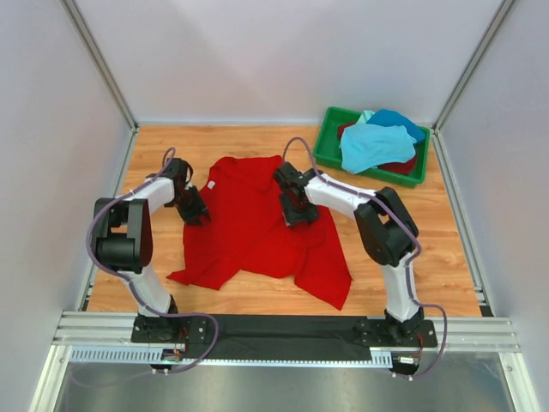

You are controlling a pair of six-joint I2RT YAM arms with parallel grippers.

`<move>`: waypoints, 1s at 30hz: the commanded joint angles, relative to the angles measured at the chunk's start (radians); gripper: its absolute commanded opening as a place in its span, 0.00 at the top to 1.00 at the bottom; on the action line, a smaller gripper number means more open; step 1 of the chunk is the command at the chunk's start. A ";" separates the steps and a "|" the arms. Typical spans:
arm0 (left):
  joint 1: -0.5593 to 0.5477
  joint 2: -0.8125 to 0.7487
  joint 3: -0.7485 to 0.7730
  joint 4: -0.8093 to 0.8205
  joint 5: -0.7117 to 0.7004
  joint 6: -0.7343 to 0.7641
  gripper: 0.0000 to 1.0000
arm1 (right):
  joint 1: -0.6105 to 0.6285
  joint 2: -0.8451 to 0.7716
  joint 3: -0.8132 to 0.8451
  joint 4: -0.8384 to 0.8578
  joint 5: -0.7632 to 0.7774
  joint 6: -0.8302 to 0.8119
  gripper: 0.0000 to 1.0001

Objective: Fold and stack the t-shirts
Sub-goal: Flatten the tshirt out

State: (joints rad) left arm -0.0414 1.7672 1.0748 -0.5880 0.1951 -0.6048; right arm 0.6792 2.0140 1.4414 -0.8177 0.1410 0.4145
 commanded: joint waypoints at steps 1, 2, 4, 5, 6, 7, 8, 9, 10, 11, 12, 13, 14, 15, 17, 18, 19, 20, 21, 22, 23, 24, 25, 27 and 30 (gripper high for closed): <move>0.035 -0.028 0.037 -0.027 -0.132 -0.072 0.58 | -0.015 0.197 0.180 0.060 0.130 -0.127 0.43; 0.035 -0.040 0.051 -0.050 -0.160 -0.063 0.58 | -0.021 0.233 0.242 0.028 0.165 -0.149 0.43; 0.029 -0.108 0.082 -0.116 -0.235 -0.023 0.57 | -0.038 0.326 0.429 -0.009 0.190 -0.206 0.42; 0.018 -0.145 0.079 -0.127 -0.256 -0.006 0.55 | -0.044 0.353 0.491 -0.052 0.195 -0.218 0.42; 0.015 -0.184 0.064 -0.136 -0.279 0.009 0.54 | -0.050 0.371 0.546 -0.078 0.197 -0.220 0.40; 0.015 -0.257 0.056 -0.160 -0.287 0.023 0.52 | -0.053 0.399 0.656 -0.140 0.200 -0.212 0.39; 0.015 -0.291 0.045 -0.174 -0.295 0.052 0.51 | -0.053 0.402 0.689 -0.167 0.198 -0.207 0.37; 0.015 -0.320 0.025 -0.183 -0.286 0.069 0.50 | -0.053 0.396 0.714 -0.191 0.186 -0.203 0.34; 0.015 -0.362 0.022 -0.214 -0.277 0.095 0.50 | -0.053 0.364 0.720 -0.234 0.165 -0.172 0.33; 0.015 -0.377 0.017 -0.229 -0.264 0.134 0.50 | -0.052 0.339 0.700 -0.250 0.149 -0.161 0.31; 0.015 -0.394 0.011 -0.242 -0.246 0.152 0.51 | -0.052 0.304 0.667 -0.255 0.129 -0.149 0.29; 0.015 -0.425 -0.008 -0.252 -0.202 0.167 0.51 | -0.052 0.219 0.622 -0.253 0.114 -0.137 0.28; 0.015 -0.440 -0.019 -0.259 -0.168 0.180 0.52 | -0.052 0.168 0.496 -0.230 0.077 -0.117 0.27; 0.015 -0.459 -0.045 -0.265 -0.117 0.194 0.53 | -0.052 0.114 0.432 -0.212 0.059 -0.109 0.26; 0.015 -0.514 -0.078 -0.274 -0.092 0.188 0.56 | -0.052 -0.038 0.243 -0.167 0.033 -0.092 0.25; 0.015 -0.540 -0.100 -0.279 -0.077 0.182 0.57 | -0.052 -0.087 0.176 -0.150 0.016 -0.077 0.25; 0.015 -0.548 -0.110 -0.279 -0.072 0.181 0.58 | -0.052 -0.169 0.125 -0.124 -0.012 -0.069 0.25; 0.015 -0.551 -0.118 -0.277 -0.068 0.181 0.59 | -0.050 -0.208 0.079 -0.118 -0.018 -0.062 0.25; 0.015 -0.546 -0.124 -0.279 -0.059 0.181 0.59 | -0.052 -0.242 -0.014 -0.110 -0.027 -0.034 0.27; 0.015 -0.525 -0.124 -0.294 -0.053 0.184 0.60 | -0.052 -0.300 -0.054 -0.091 -0.058 -0.023 0.27; 0.015 -0.511 -0.124 -0.300 -0.043 0.186 0.61 | -0.052 -0.326 -0.102 -0.074 -0.084 -0.010 0.27; 0.015 -0.487 -0.133 -0.308 -0.028 0.185 0.62 | -0.052 -0.351 -0.184 -0.054 -0.110 0.021 0.28; 0.015 -0.477 -0.144 -0.308 -0.026 0.172 0.61 | -0.052 -0.397 -0.232 -0.013 -0.127 0.035 0.28; 0.015 -0.463 -0.170 -0.300 -0.014 0.158 0.59 | -0.052 -0.432 -0.304 0.024 -0.126 0.072 0.30; 0.015 -0.459 -0.176 -0.292 -0.008 0.139 0.58 | -0.052 -0.480 -0.397 0.063 -0.161 0.131 0.35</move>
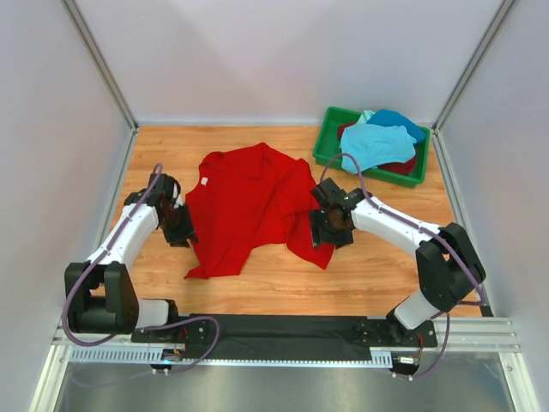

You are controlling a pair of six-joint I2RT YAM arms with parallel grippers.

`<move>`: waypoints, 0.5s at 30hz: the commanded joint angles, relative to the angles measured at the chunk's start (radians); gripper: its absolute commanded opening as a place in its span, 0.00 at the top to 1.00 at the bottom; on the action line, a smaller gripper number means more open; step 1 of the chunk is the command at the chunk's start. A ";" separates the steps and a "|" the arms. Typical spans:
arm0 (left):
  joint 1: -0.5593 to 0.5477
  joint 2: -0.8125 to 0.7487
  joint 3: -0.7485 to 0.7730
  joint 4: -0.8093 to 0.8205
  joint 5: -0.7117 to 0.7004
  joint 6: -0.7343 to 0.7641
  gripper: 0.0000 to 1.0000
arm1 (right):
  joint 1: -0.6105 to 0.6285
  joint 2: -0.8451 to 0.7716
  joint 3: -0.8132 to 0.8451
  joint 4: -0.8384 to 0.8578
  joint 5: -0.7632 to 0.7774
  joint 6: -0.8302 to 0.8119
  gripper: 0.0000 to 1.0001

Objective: Fold and stack the t-shirts
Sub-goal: Flatten the tshirt out

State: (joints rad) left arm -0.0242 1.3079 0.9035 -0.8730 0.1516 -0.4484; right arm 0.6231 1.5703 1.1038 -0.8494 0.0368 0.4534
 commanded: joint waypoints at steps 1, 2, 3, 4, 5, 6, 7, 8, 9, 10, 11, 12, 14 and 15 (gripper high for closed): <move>-0.002 0.001 -0.005 -0.007 0.034 -0.027 0.58 | 0.004 -0.047 -0.094 0.116 -0.060 0.120 0.36; -0.002 0.004 -0.006 -0.007 0.032 -0.039 0.59 | 0.004 -0.059 -0.113 0.128 -0.060 0.132 0.36; -0.002 0.008 -0.011 0.000 0.040 -0.048 0.62 | 0.006 -0.079 -0.128 0.142 -0.060 0.145 0.38; -0.002 0.016 -0.014 0.003 0.045 -0.058 0.64 | 0.004 -0.087 -0.152 0.157 -0.060 0.154 0.39; -0.002 0.022 -0.017 0.005 0.051 -0.070 0.66 | 0.004 -0.093 -0.162 0.161 -0.058 0.171 0.40; -0.002 0.036 -0.021 0.014 0.061 -0.076 0.67 | 0.003 -0.102 -0.168 0.159 -0.057 0.179 0.42; -0.002 0.042 -0.026 0.014 0.063 -0.082 0.67 | 0.003 -0.105 -0.177 0.164 -0.058 0.185 0.43; -0.002 0.050 -0.028 0.015 0.057 -0.088 0.67 | 0.003 -0.108 -0.195 0.168 -0.057 0.206 0.43; -0.002 0.063 -0.035 0.016 0.039 -0.095 0.67 | 0.001 -0.116 -0.208 0.174 -0.060 0.217 0.43; -0.002 0.068 -0.038 0.014 0.028 -0.101 0.66 | 0.000 -0.119 -0.222 0.197 -0.075 0.228 0.43; -0.002 0.070 -0.043 0.012 0.016 -0.104 0.66 | -0.002 -0.124 -0.248 0.210 -0.083 0.254 0.40; -0.002 0.073 -0.049 0.015 -0.010 -0.117 0.63 | -0.008 -0.128 -0.260 0.229 -0.096 0.269 0.39; -0.002 0.077 -0.069 0.051 -0.009 -0.128 0.62 | -0.016 -0.133 -0.298 0.256 -0.120 0.301 0.36; -0.002 0.082 -0.075 0.060 -0.007 -0.134 0.61 | -0.020 -0.138 -0.308 0.269 -0.132 0.307 0.36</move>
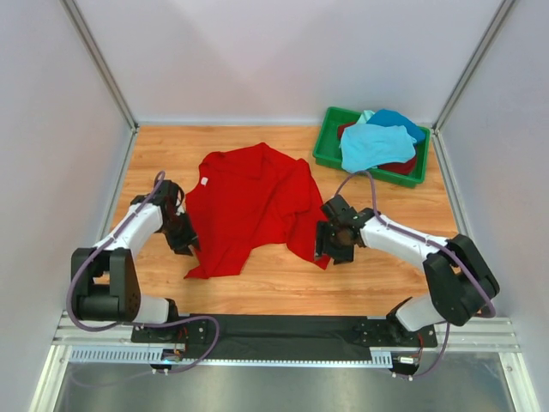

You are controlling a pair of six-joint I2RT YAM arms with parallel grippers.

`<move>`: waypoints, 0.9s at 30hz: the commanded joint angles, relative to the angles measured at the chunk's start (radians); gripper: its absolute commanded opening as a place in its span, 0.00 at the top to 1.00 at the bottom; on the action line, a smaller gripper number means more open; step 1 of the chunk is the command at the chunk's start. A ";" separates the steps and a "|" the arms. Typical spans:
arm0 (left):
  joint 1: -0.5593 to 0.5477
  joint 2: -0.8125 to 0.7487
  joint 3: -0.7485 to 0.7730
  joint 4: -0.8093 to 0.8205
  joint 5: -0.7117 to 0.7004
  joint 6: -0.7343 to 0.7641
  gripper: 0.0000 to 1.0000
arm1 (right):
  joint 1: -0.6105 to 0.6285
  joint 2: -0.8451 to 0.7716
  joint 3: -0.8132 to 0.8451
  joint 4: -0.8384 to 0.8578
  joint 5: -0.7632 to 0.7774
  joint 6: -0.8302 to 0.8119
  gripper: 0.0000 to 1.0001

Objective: Fold and stack the t-shirts
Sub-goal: Flatten the tshirt out

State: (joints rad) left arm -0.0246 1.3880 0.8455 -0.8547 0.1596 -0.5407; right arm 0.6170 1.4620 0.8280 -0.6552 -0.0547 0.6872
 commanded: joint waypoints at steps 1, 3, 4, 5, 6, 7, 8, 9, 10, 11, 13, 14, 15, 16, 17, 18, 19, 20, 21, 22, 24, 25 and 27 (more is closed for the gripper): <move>-0.001 0.020 -0.020 0.054 -0.017 -0.045 0.61 | -0.017 -0.031 -0.042 0.077 -0.043 0.078 0.36; -0.001 0.045 -0.017 0.065 -0.017 -0.041 0.62 | -0.019 -0.032 -0.050 0.086 -0.045 0.078 0.36; -0.001 0.057 -0.014 0.065 -0.020 -0.041 0.63 | -0.022 -0.032 -0.055 0.091 -0.045 0.077 0.36; -0.001 0.072 -0.011 0.063 -0.029 -0.039 0.63 | -0.025 -0.029 -0.059 0.094 -0.045 0.077 0.37; -0.001 0.078 -0.010 0.065 -0.034 -0.036 0.64 | -0.026 -0.028 -0.063 0.104 -0.045 0.078 0.38; -0.001 0.080 -0.013 0.069 -0.037 -0.038 0.64 | -0.028 -0.023 -0.064 0.111 -0.048 0.078 0.40; -0.001 0.086 -0.014 0.080 -0.046 -0.038 0.64 | -0.028 -0.011 -0.067 0.118 -0.053 0.080 0.41; -0.001 0.091 -0.010 0.082 -0.052 -0.038 0.64 | -0.030 -0.003 -0.067 0.129 -0.065 0.078 0.42; -0.001 0.097 -0.002 0.082 -0.058 -0.036 0.64 | -0.028 0.004 -0.066 0.131 -0.068 0.080 0.44; -0.001 0.114 0.001 0.083 -0.057 -0.035 0.64 | -0.028 0.021 -0.064 0.134 -0.069 0.081 0.45; -0.001 0.127 0.013 0.085 -0.058 -0.036 0.64 | -0.028 0.032 -0.064 0.141 -0.071 0.083 0.46; -0.001 0.138 0.013 0.091 -0.058 -0.036 0.65 | -0.030 0.046 -0.063 0.144 -0.071 0.084 0.47; -0.001 0.144 0.018 0.094 -0.058 -0.036 0.65 | -0.028 0.053 -0.056 0.146 -0.074 0.084 0.48; -0.001 0.154 0.018 0.098 -0.058 -0.035 0.66 | -0.028 0.066 -0.053 0.144 -0.076 0.086 0.48; -0.001 0.161 0.020 0.105 -0.058 -0.033 0.66 | -0.028 0.073 -0.050 0.144 -0.073 0.087 0.49; -0.001 0.166 0.021 0.111 -0.060 -0.031 0.68 | -0.028 0.081 -0.047 0.144 -0.070 0.089 0.50; -0.001 0.172 0.026 0.117 -0.060 -0.028 0.72 | -0.028 0.089 -0.043 0.144 -0.065 0.089 0.51; -0.001 0.187 0.032 0.124 -0.060 -0.019 0.83 | -0.030 0.103 -0.041 0.144 -0.060 0.092 0.53; -0.001 0.193 0.038 0.126 -0.057 -0.013 0.87 | -0.028 0.110 -0.038 0.146 -0.054 0.094 0.55; -0.001 0.198 0.053 0.128 -0.054 -0.008 0.91 | -0.028 0.118 -0.030 0.144 -0.050 0.095 0.61; -0.001 0.191 0.069 0.120 -0.063 0.008 1.00 | -0.028 0.129 -0.027 0.132 -0.039 0.098 0.68; -0.001 0.166 0.079 0.109 -0.072 0.016 1.00 | -0.030 0.124 -0.027 0.123 -0.030 0.098 0.79; -0.001 0.123 0.086 0.095 -0.083 0.028 1.00 | -0.030 0.106 -0.033 0.095 -0.008 0.086 0.90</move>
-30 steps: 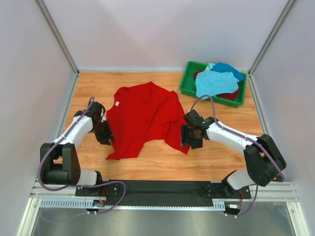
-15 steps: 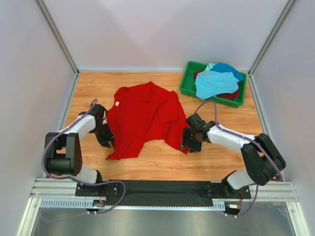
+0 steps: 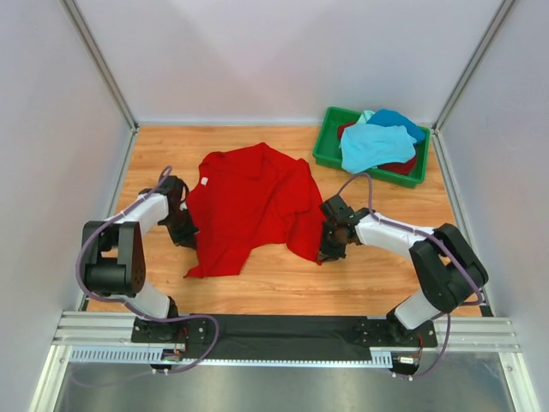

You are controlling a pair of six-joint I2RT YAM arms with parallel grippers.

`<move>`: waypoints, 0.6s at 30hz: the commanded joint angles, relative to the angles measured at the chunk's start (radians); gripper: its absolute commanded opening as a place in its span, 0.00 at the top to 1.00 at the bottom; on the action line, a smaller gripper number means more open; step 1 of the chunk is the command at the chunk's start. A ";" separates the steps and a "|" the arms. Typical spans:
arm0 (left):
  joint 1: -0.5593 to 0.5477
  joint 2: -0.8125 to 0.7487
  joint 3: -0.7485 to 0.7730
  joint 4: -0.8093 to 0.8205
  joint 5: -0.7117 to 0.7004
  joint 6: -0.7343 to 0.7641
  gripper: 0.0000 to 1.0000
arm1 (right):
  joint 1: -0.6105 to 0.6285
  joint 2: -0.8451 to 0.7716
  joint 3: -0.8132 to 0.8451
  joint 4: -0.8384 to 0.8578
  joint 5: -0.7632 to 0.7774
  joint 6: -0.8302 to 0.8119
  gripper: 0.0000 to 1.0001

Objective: Fold and stack the t-shirts
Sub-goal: Flatten the tshirt out

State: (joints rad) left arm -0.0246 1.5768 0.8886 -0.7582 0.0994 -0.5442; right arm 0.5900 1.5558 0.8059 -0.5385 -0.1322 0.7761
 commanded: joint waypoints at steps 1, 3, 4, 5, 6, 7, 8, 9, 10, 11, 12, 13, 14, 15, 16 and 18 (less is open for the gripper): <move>-0.001 -0.093 0.050 -0.025 -0.029 0.033 1.00 | -0.002 -0.002 -0.013 -0.041 0.080 -0.009 0.95; -0.001 -0.194 0.053 -0.058 -0.038 0.038 1.00 | -0.001 -0.058 -0.013 -0.115 0.107 -0.035 1.00; -0.001 -0.281 0.055 -0.091 -0.046 0.043 1.00 | -0.002 -0.112 -0.013 -0.144 0.115 -0.044 1.00; -0.001 -0.328 0.055 -0.107 -0.052 0.043 1.00 | -0.001 -0.141 -0.013 -0.199 0.127 -0.052 1.00; -0.001 -0.375 0.052 -0.119 -0.055 0.043 1.00 | -0.001 -0.173 -0.011 -0.227 0.131 -0.063 0.99; -0.001 -0.458 0.055 -0.142 -0.058 0.044 1.00 | -0.001 -0.233 -0.007 -0.257 0.131 -0.066 1.00; -0.001 -0.495 0.059 -0.153 -0.053 0.044 1.00 | -0.002 -0.261 -0.001 -0.287 0.172 -0.070 1.00; -0.001 -0.524 0.064 -0.158 -0.053 0.044 1.00 | -0.004 -0.284 0.016 -0.335 0.195 -0.074 0.99; -0.001 -0.553 0.090 -0.180 -0.052 0.041 1.00 | -0.004 -0.319 0.027 -0.353 0.204 -0.086 1.00; -0.003 -0.549 0.111 -0.196 -0.049 0.050 1.00 | -0.022 -0.329 0.039 -0.377 0.213 -0.092 1.00; -0.003 -0.538 0.130 -0.197 -0.041 0.055 1.00 | -0.038 -0.332 0.061 -0.383 0.215 -0.101 1.00; -0.001 -0.514 0.165 -0.194 -0.035 0.059 1.00 | -0.054 -0.324 0.071 -0.385 0.213 -0.121 1.00; -0.003 -0.502 0.180 -0.181 -0.024 0.067 1.00 | -0.094 -0.315 0.081 -0.377 0.215 -0.135 1.00; -0.001 -0.486 0.196 -0.161 -0.009 0.069 1.00 | -0.114 -0.301 0.091 -0.374 0.210 -0.147 1.00; -0.003 -0.454 0.225 -0.121 0.002 0.069 1.00 | -0.134 -0.266 0.120 -0.371 0.206 -0.173 1.00; -0.003 -0.404 0.263 -0.090 0.005 0.072 1.00 | -0.176 -0.232 0.150 -0.338 0.195 -0.192 1.00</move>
State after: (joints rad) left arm -0.0257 1.1137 1.0985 -0.8989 0.0780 -0.4992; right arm 0.4561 1.2804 0.8970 -0.8825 0.0406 0.6495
